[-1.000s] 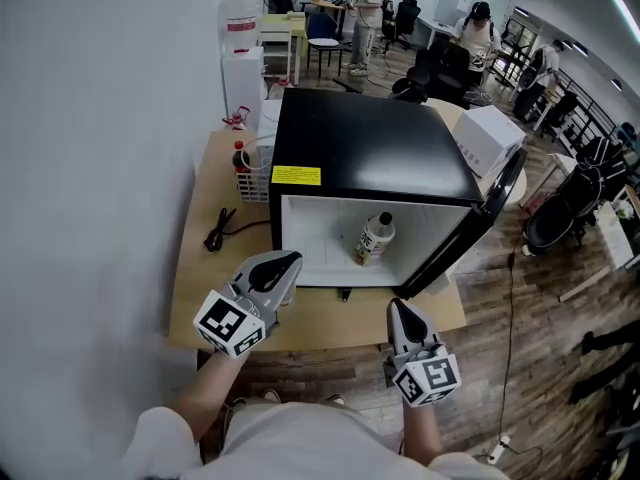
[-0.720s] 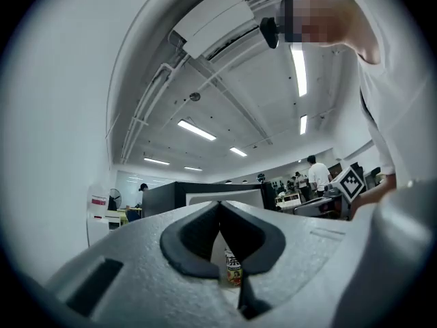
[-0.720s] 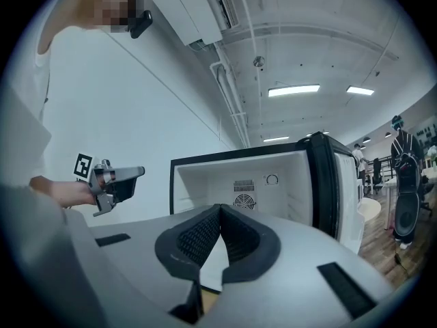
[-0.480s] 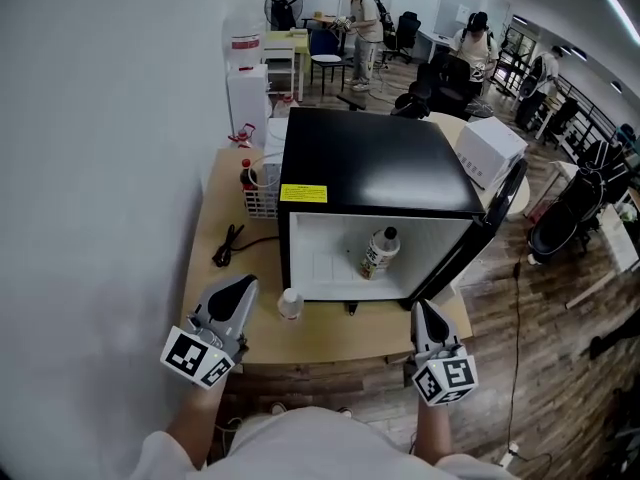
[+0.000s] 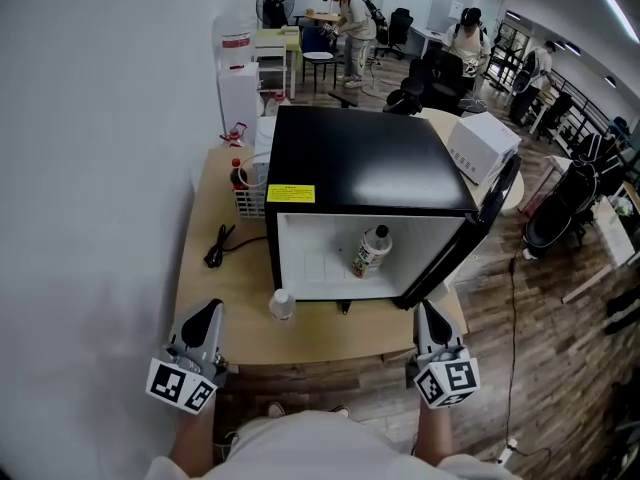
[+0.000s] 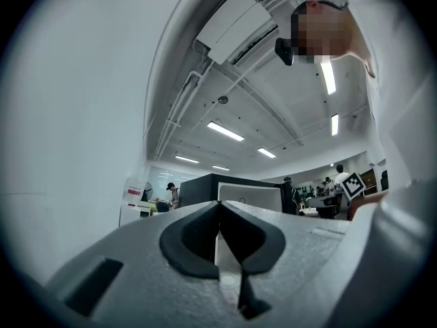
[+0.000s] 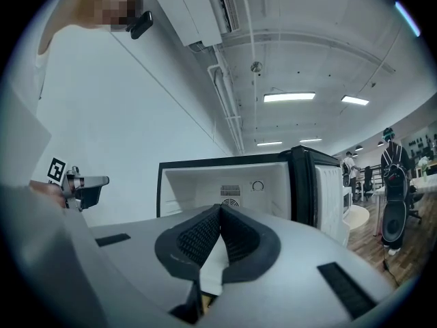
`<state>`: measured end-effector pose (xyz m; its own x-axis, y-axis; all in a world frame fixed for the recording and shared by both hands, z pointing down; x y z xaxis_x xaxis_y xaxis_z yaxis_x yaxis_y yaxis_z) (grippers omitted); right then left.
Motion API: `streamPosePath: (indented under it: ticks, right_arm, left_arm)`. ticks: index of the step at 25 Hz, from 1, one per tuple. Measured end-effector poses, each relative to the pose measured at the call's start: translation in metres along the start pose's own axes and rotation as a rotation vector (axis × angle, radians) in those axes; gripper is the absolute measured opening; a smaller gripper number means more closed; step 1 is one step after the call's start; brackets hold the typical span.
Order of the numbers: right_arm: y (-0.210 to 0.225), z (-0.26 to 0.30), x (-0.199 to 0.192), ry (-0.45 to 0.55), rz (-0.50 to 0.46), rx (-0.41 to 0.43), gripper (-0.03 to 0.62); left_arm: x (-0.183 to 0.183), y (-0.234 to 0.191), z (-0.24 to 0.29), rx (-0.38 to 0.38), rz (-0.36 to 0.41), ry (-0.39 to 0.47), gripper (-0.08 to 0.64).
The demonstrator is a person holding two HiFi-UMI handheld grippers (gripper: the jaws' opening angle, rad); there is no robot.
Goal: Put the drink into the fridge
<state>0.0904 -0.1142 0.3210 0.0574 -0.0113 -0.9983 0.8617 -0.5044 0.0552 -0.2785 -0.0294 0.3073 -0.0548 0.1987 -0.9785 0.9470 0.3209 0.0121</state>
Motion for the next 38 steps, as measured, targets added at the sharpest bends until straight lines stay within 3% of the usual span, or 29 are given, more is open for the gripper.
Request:
streamPosePath:
  ticks: [6, 26, 38]
  right_arm:
    - [0.015, -0.017, -0.007, -0.026, 0.011, -0.030, 0.002]
    - [0.063, -0.062, -0.031, -0.008, 0.085, -0.061, 0.002]
    - [0.079, -0.075, -0.034, -0.032, 0.025, -0.050, 0.000]
  left_arm:
    - [-0.012, 0.007, -0.012, 0.060, -0.035, 0.001, 0.015]
    - [-0.011, 0.076, 0.035, -0.016, 0.024, -0.021, 0.015]
    - [-0.026, 0.104, 0.043, -0.023, -0.016, -0.014, 0.015]
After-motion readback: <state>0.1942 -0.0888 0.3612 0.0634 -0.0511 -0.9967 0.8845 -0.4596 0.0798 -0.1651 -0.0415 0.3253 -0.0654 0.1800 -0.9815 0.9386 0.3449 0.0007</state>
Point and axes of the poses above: the fingertips, and each gripper's own axes: z forward along the fingers, y to its right, x out of its top, the point moved 2 cm from there along -z, backward along the fingers, and after that the axes turned 3 degrees about z, right-handed, at the moved point
